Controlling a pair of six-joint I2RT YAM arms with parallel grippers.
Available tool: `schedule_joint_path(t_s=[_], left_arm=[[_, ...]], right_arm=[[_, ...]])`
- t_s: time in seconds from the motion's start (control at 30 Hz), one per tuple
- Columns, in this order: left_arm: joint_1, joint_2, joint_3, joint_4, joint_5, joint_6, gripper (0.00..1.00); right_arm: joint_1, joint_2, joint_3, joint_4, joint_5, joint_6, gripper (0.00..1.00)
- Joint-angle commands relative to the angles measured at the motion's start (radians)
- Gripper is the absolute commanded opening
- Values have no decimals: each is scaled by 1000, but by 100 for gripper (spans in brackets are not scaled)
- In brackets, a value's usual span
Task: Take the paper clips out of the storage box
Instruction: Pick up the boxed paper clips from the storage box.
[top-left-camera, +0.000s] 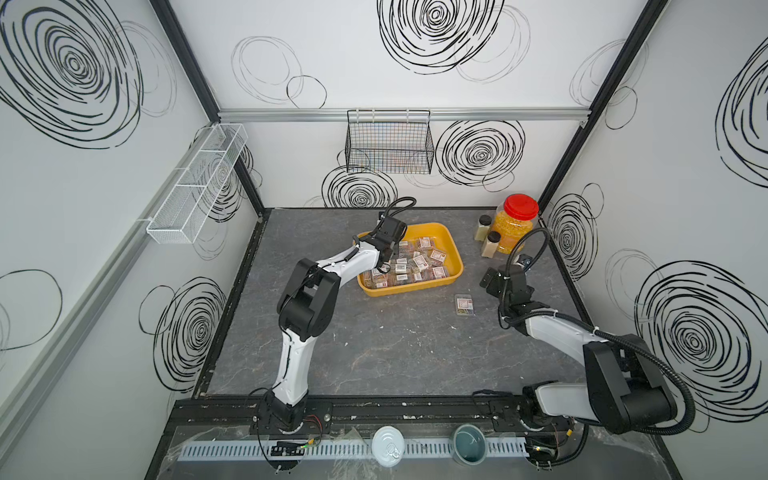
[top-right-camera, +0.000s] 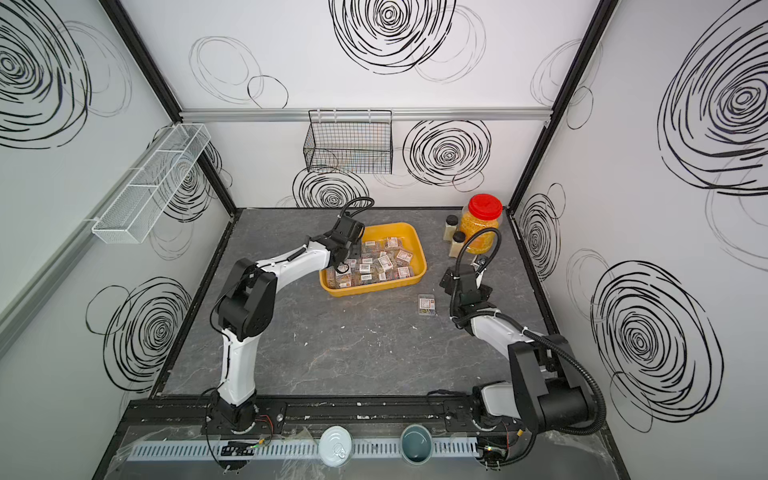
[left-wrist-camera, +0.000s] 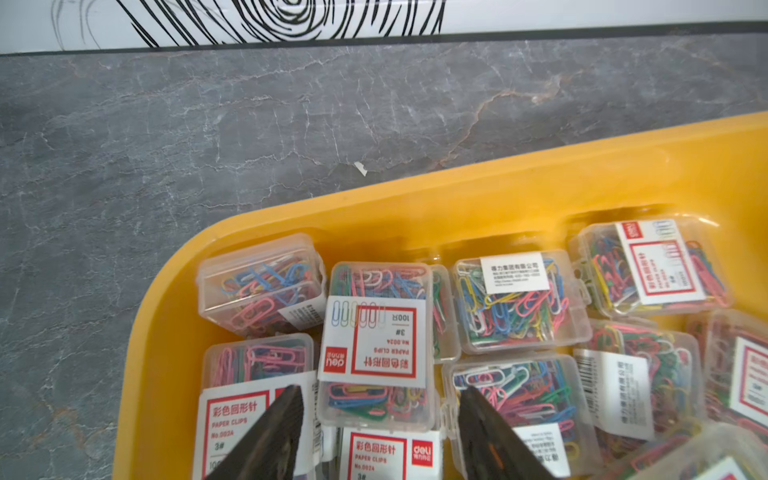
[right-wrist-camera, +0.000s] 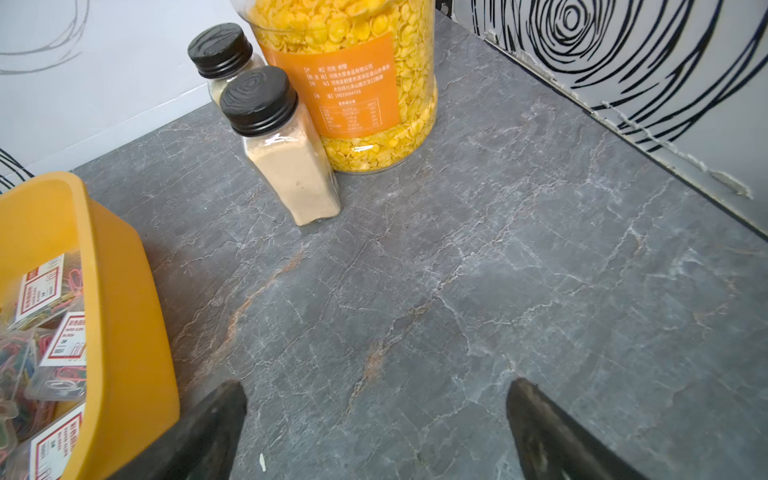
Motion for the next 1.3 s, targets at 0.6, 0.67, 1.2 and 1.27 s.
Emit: schedule_joint_path(t_s=[0.6, 0.67, 1.2, 1.27], left_arm=[[37, 143, 125, -43, 40, 27, 63], [38, 156, 136, -50, 41, 24, 63], [-30, 31, 115, 4, 75, -11, 47], [-51, 2, 108, -10, 54, -34, 45]], right_arm=[[8, 17, 32, -21, 14, 0, 100], [7, 19, 32, -21, 14, 0, 100], [19, 9, 37, -52, 122, 42, 100], [14, 12, 44, -70, 117, 49, 100]])
